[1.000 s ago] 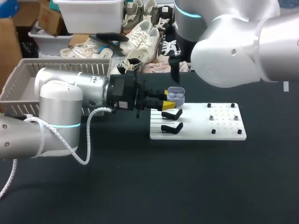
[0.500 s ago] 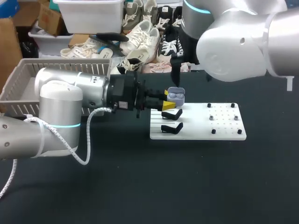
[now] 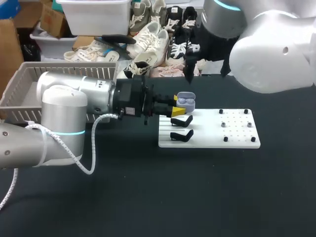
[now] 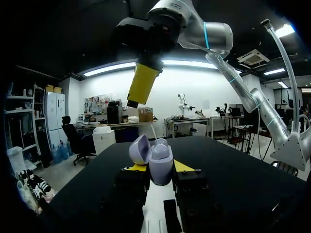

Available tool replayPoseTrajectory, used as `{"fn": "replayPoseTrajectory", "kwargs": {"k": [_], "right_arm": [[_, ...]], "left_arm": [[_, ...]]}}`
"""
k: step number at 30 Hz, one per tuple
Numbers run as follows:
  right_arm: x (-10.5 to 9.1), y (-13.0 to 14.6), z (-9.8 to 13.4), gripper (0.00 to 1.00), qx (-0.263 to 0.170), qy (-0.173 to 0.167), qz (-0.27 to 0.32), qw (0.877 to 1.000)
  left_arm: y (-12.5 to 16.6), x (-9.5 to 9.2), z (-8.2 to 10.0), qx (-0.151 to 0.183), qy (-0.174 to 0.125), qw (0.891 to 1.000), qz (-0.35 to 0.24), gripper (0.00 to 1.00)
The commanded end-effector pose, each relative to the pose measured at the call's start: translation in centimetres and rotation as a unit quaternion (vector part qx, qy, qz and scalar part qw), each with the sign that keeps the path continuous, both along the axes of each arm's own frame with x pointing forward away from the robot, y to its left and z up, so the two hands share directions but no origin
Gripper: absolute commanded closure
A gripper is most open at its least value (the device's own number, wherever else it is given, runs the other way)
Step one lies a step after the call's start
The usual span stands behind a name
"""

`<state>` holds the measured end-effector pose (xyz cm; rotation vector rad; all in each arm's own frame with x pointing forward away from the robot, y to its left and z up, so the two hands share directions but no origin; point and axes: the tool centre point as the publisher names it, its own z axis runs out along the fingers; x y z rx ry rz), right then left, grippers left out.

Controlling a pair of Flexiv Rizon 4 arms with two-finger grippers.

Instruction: Pick up each earbud case from the left stands, insert the matching earbuds, close the lid, and place the case in the box.

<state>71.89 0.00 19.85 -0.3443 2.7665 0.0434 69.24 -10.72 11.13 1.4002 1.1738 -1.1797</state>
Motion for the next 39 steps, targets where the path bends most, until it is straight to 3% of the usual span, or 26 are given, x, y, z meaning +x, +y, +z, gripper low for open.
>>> {"fn": "replayPoseTrajectory", "kwargs": {"k": [1, 8, 14, 28, 39], "right_arm": [[1.5, 0.8, -1.1, 0.00, -0.005, 0.005, 0.002, 1.000], [3.5, 1.1, -1.9, 0.00, -0.008, 0.019, 0.003, 1.000], [3.8, 0.7, -3.1, 0.00, -0.018, 0.039, -0.002, 0.999], [2.0, 0.4, -4.7, 0.00, -0.023, 0.069, 0.002, 0.997], [0.0, 0.5, -4.5, 0.00, -0.013, 0.081, 0.013, 0.997]], "left_arm": [[-0.1, 0.0, 0.0, 0.000, 0.000, 1.000, 0.000, 1.00], [-0.1, 0.0, 0.0, 0.000, 0.000, 1.000, 0.000, 1.00], [-0.1, 0.0, 0.0, 0.000, 0.000, 1.000, 0.000, 1.00], [-0.1, 0.0, 0.0, 0.000, 0.000, 1.000, 0.000, 1.00], [-0.1, 0.0, 0.0, 0.000, 0.000, 1.000, 0.000, 1.00]]}}
